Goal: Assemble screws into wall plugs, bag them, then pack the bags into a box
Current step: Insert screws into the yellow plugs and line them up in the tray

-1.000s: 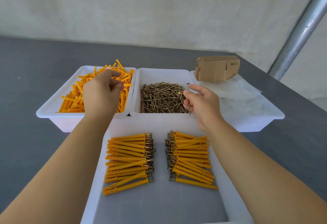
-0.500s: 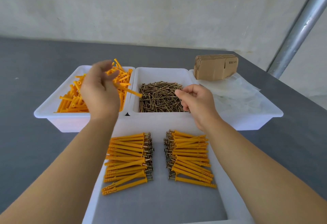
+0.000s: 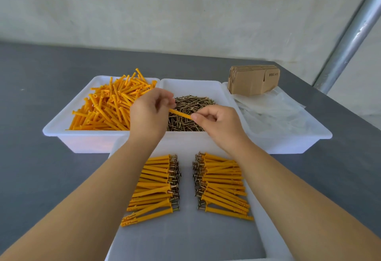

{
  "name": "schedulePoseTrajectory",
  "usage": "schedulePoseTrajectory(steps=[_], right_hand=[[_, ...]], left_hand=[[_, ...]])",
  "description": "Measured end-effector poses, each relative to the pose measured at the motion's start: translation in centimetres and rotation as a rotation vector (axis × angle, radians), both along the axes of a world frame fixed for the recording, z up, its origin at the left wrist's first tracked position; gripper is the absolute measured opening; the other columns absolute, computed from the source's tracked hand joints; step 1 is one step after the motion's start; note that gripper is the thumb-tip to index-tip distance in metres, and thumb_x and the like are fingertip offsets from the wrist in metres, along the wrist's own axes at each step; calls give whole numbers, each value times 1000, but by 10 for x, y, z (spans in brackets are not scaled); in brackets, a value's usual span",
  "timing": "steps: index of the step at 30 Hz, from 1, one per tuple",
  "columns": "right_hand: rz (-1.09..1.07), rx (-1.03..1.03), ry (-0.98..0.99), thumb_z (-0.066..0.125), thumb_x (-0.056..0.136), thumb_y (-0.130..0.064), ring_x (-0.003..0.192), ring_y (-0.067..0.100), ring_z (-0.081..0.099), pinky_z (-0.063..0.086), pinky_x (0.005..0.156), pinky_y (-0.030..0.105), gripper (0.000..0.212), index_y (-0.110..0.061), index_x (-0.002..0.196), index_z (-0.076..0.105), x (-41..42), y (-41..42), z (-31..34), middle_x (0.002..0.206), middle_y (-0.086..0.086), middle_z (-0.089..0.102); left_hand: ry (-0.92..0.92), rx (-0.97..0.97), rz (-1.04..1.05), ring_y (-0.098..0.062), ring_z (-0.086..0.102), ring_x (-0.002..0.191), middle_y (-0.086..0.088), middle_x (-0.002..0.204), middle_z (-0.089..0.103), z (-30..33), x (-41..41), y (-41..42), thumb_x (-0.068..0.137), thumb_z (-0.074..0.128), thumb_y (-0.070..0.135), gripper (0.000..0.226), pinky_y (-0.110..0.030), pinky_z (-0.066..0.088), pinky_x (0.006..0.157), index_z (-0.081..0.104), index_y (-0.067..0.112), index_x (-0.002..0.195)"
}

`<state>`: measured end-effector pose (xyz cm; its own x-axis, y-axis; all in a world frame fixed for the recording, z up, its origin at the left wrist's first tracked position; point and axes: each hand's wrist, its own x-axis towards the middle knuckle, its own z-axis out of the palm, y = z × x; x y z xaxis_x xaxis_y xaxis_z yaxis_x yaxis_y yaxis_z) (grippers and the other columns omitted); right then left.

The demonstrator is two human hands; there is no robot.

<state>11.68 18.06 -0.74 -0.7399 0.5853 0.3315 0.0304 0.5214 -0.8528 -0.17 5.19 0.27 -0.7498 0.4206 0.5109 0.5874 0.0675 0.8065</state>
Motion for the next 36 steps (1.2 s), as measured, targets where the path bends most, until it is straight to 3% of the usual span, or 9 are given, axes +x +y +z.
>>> schedulePoseTrajectory(steps=[3, 5, 8, 11, 17, 20, 25, 33, 36], right_hand=[[-41, 105, -21, 71, 90, -23, 45, 5, 33, 38, 55, 26, 10, -24, 80, 70, 2, 3, 0, 42, -14, 37], [-46, 154, -29, 72, 89, -21, 45, 7, 30, 38, 56, 27, 10, -18, 80, 69, 2, 2, -1, 41, -12, 33], [-51, 179, -9, 71, 90, -20, 46, 7, 30, 34, 53, 21, 10, -16, 81, 71, 4, 1, 2, 45, -10, 31], [-63, 196, 29, 67, 93, -20, 49, 6, 35, 31, 51, 16, 14, -15, 82, 75, 5, 0, 5, 49, -10, 37], [-200, 143, 176, 52, 101, -22, 72, -1, 65, 47, 68, 15, 18, -17, 93, 68, 2, -4, 6, 67, -13, 63], [-233, 65, 285, 42, 104, -19, 77, 8, 67, 53, 81, 33, 21, -23, 92, 59, 3, -1, 8, 63, -8, 61], [-153, -147, 332, 38, 105, -18, 73, 26, 65, 53, 87, 57, 22, -23, 92, 55, 3, 3, 6, 58, -2, 57], [-8, -66, 180, 54, 95, -31, 69, 8, 62, 58, 73, 36, 19, -18, 91, 68, 0, -3, 3, 66, -11, 62], [-32, -126, 182, 48, 95, -42, 85, 15, 66, 58, 80, 43, 27, -29, 103, 70, 1, -6, 5, 76, -13, 63]], left_hand=[[503, -432, -23, -25, 61, 107, -2, 96, 71, 2, 3, -2, 100, 51, 29, 24, -40, 48, 90, 72, 17, 103], [661, -610, -48, -26, 60, 110, 1, 88, 66, 3, 11, 4, 101, 45, 32, 26, -40, 41, 94, 67, 18, 102], [503, -469, -228, -20, 61, 82, 3, 84, 61, 1, 19, 9, 101, 46, 19, 30, -31, 42, 68, 55, 15, 130], [282, -389, -356, -14, 54, 69, 6, 76, 58, -3, 25, 10, 103, 43, 19, 41, -31, 41, 63, 42, 14, 144], [8, -353, -421, -17, 46, 65, 3, 68, 50, -6, 23, 10, 106, 40, 20, 28, -37, 41, 64, 63, 11, 119], [-163, -365, -524, -16, 49, 63, 0, 65, 50, -6, 23, 6, 105, 43, 19, 25, -31, 48, 59, 65, 8, 101], [-220, -343, -545, -14, 61, 63, -3, 70, 58, -7, 24, 7, 104, 46, 17, 22, -29, 56, 65, 63, 6, 96], [-219, -322, -564, -14, 64, 68, -8, 75, 62, -7, 26, 6, 104, 46, 15, 22, -38, 59, 74, 61, 4, 91], [-208, -294, -535, -8, 67, 75, -17, 91, 67, -5, 25, 5, 102, 51, 19, 25, -36, 61, 75, 64, -2, 102]])
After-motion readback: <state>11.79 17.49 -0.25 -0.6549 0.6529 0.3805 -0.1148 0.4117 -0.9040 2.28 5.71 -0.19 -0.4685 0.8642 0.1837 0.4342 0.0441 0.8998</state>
